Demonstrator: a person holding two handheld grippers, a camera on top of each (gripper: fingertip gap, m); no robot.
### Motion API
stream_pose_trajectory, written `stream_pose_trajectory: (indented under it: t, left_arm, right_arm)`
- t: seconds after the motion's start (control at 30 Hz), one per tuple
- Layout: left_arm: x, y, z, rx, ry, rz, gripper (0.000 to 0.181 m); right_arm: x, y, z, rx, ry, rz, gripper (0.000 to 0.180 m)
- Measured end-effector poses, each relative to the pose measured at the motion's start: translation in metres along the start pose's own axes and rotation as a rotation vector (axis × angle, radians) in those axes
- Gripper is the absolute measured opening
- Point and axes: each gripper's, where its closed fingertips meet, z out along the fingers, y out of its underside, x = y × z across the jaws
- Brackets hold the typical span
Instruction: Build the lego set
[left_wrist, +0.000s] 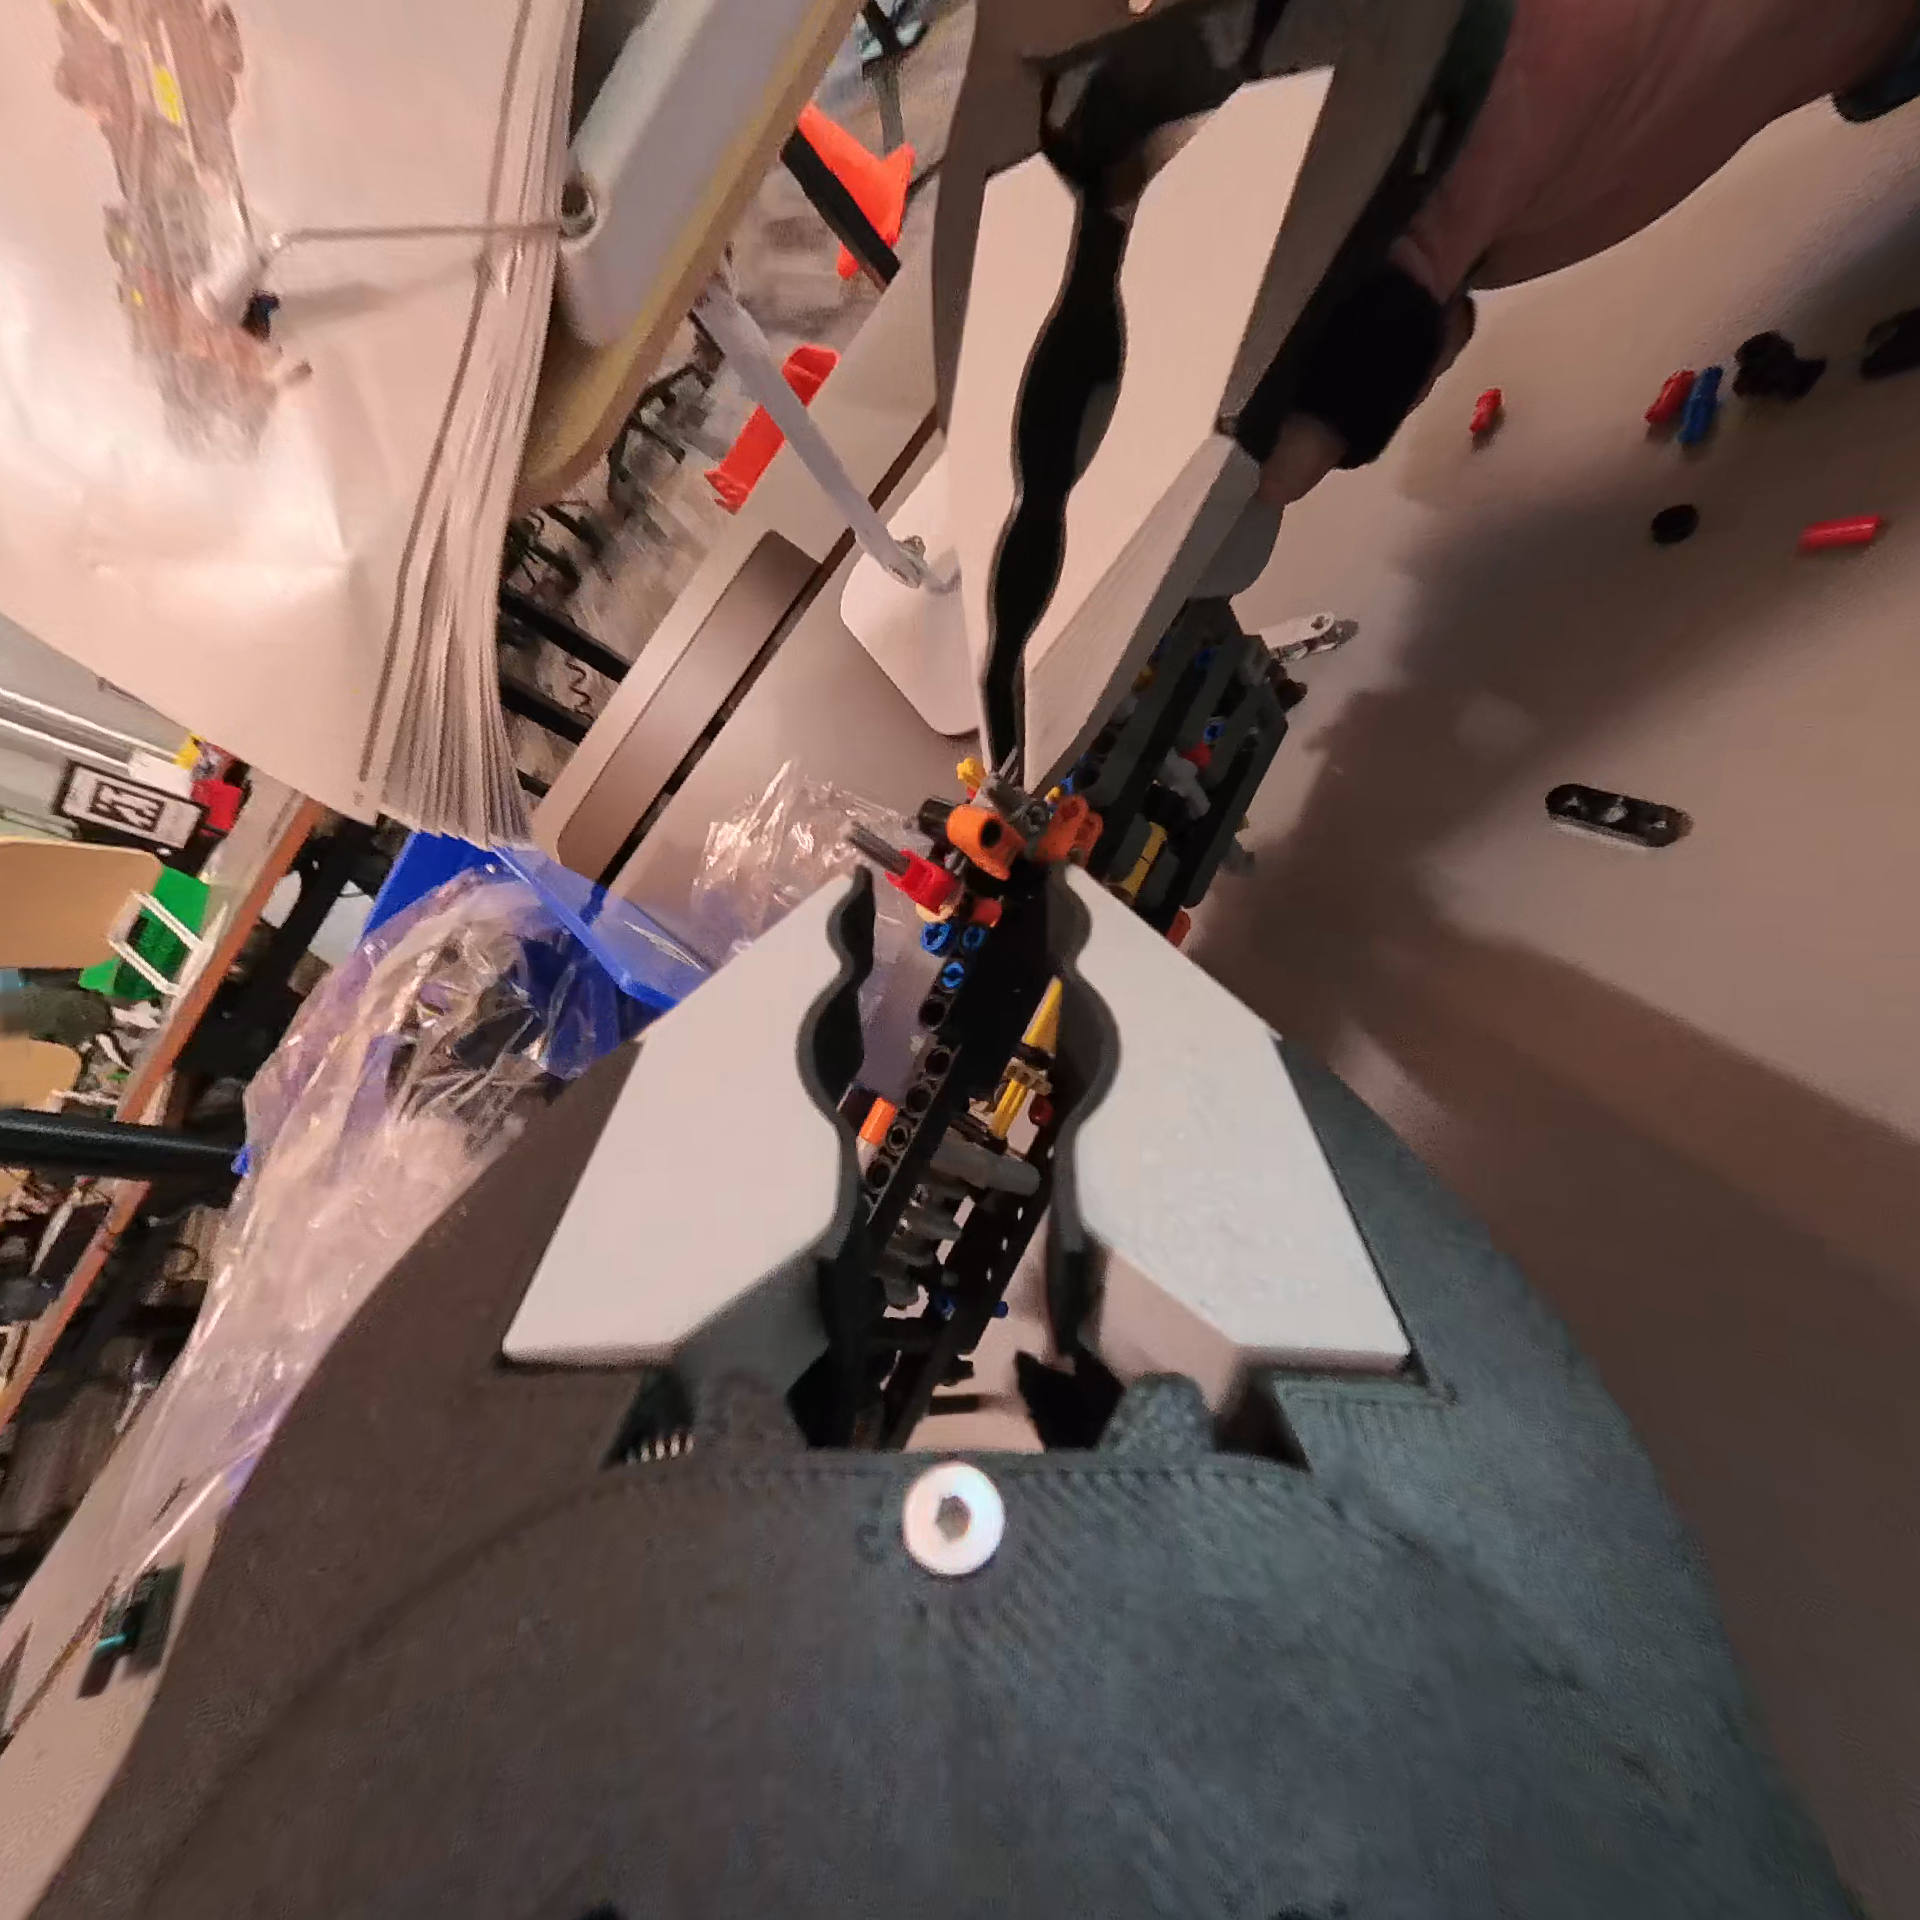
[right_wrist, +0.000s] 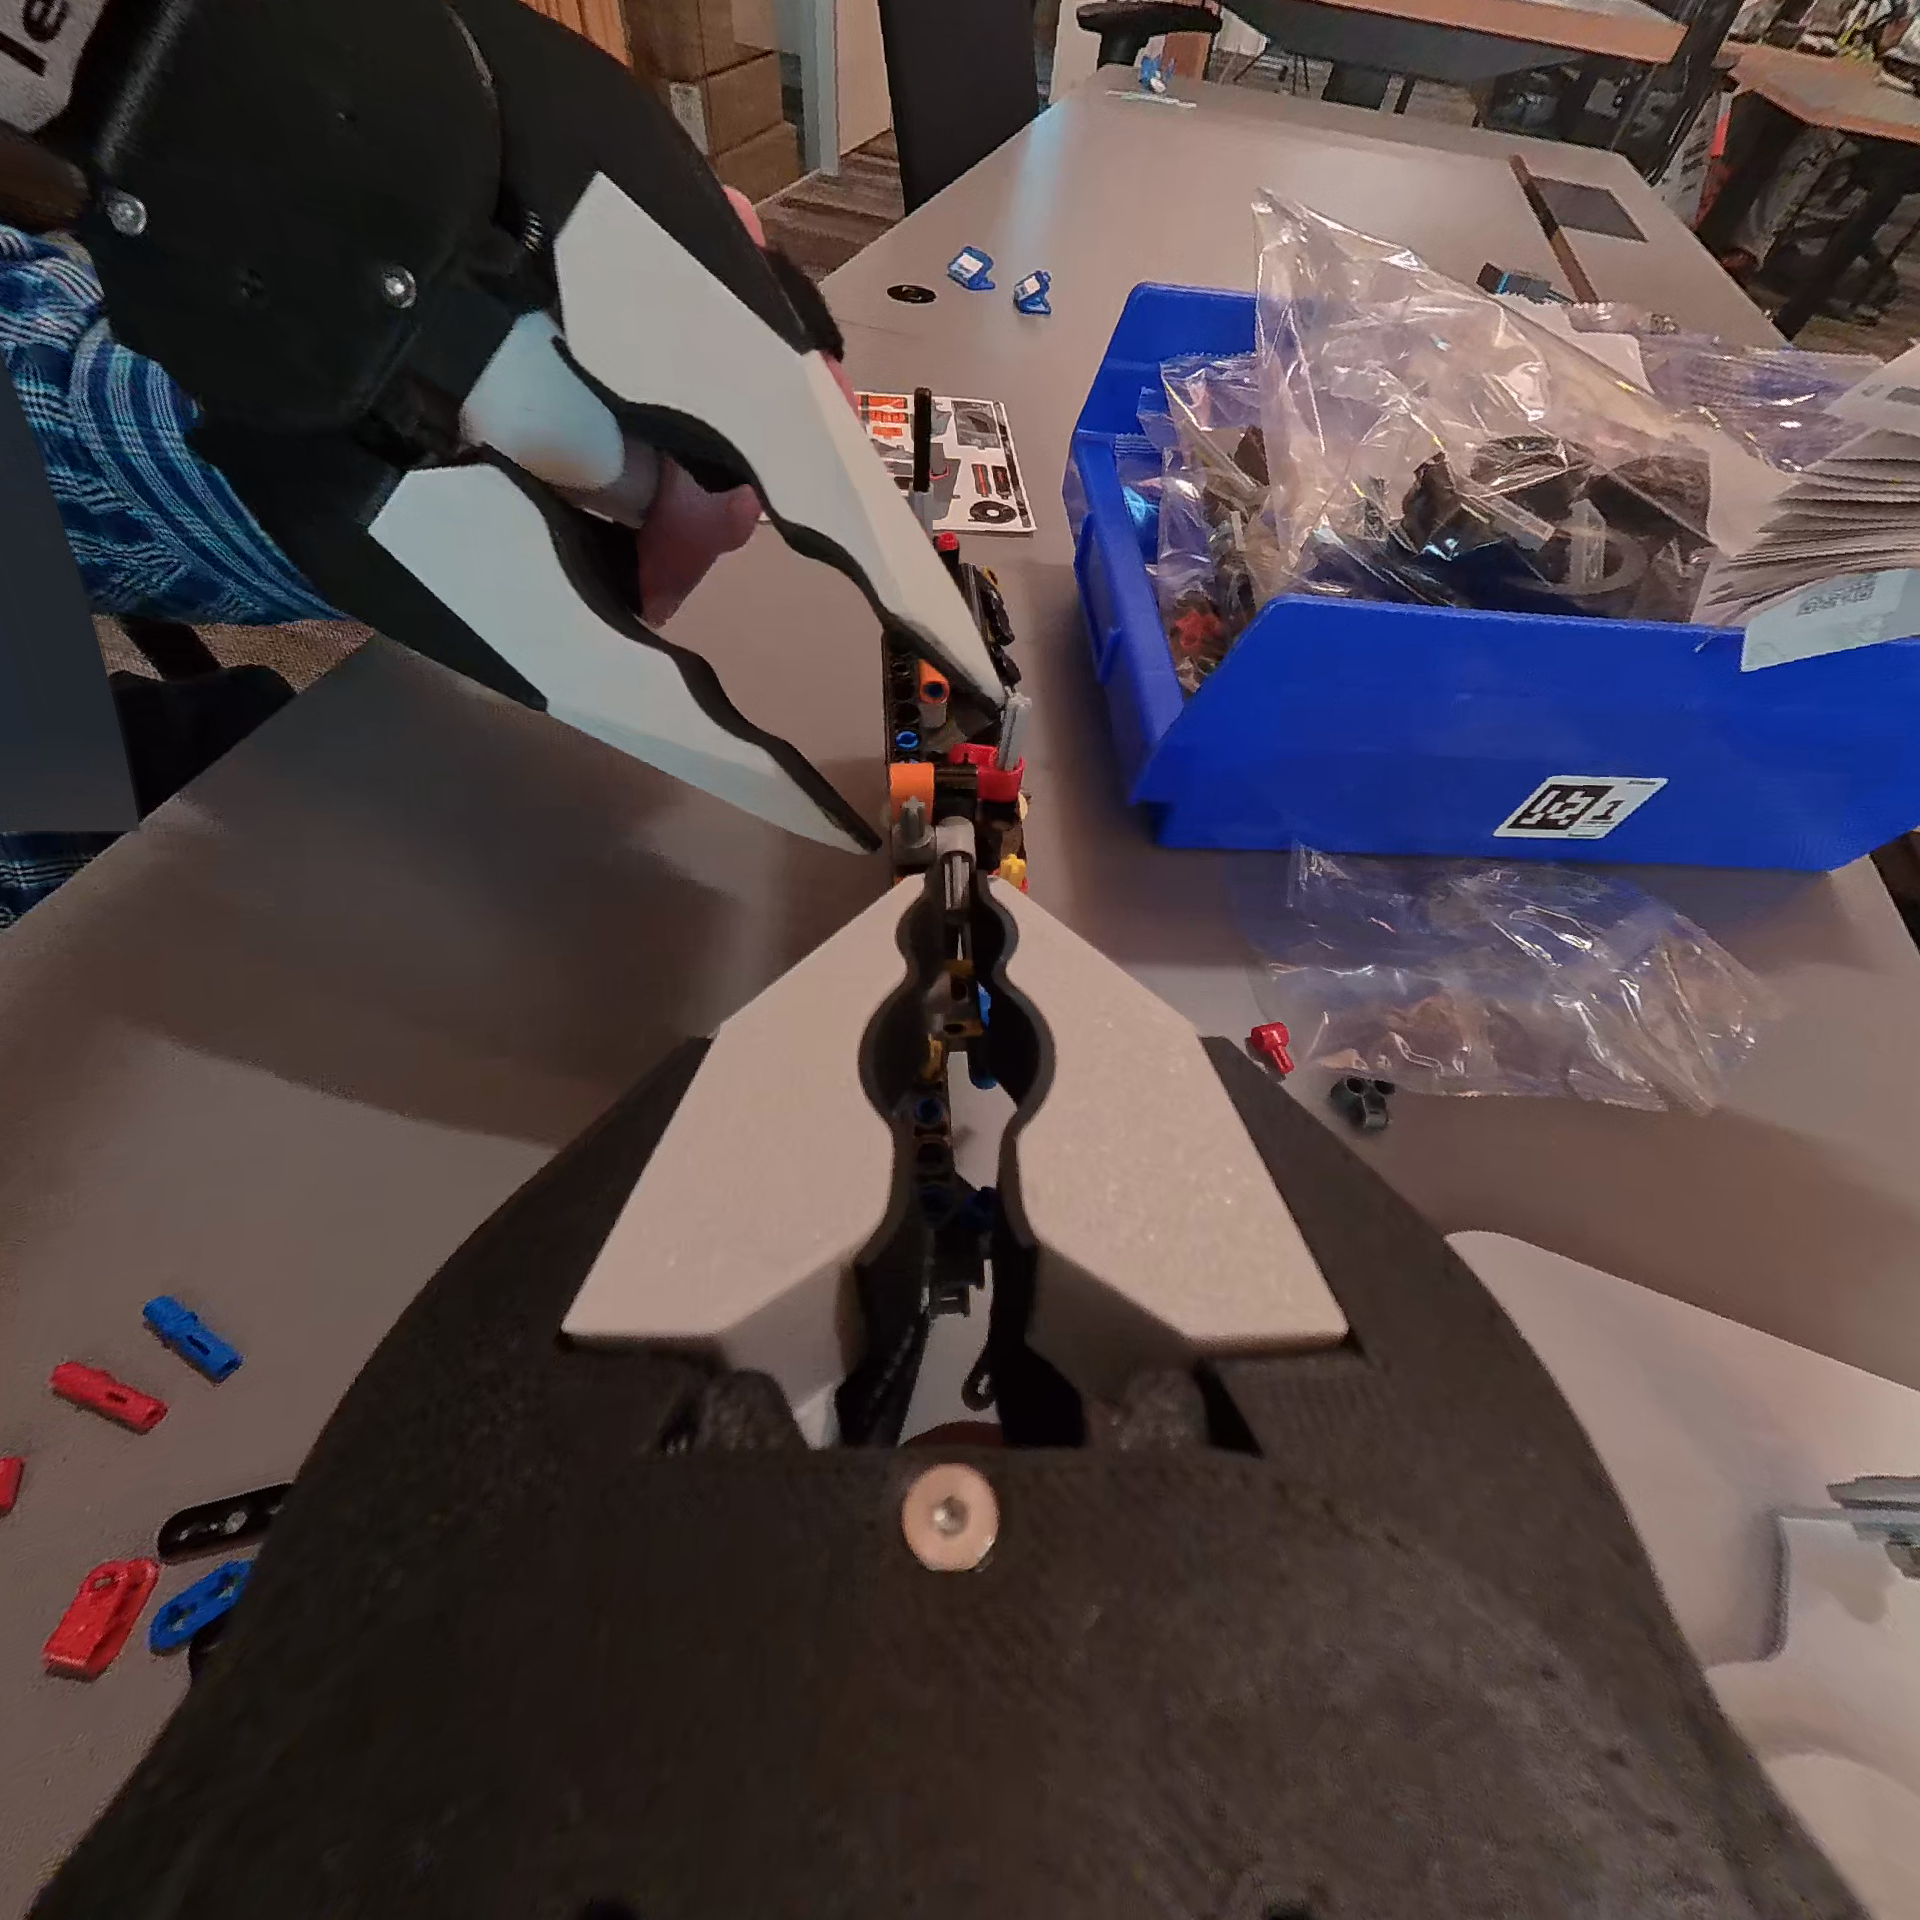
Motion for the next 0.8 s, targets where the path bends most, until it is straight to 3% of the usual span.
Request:
stream_pose_trajectory:
  t: [0.8]
  left_arm:
    - [0.0058, 0.0032, 0.0080, -0.005, 0.105, -0.131, 0.031]
  right_arm:
    - [-0.0011, 0.0004, -0.0007, 0.004, -0.009, 0.006, 0.001]
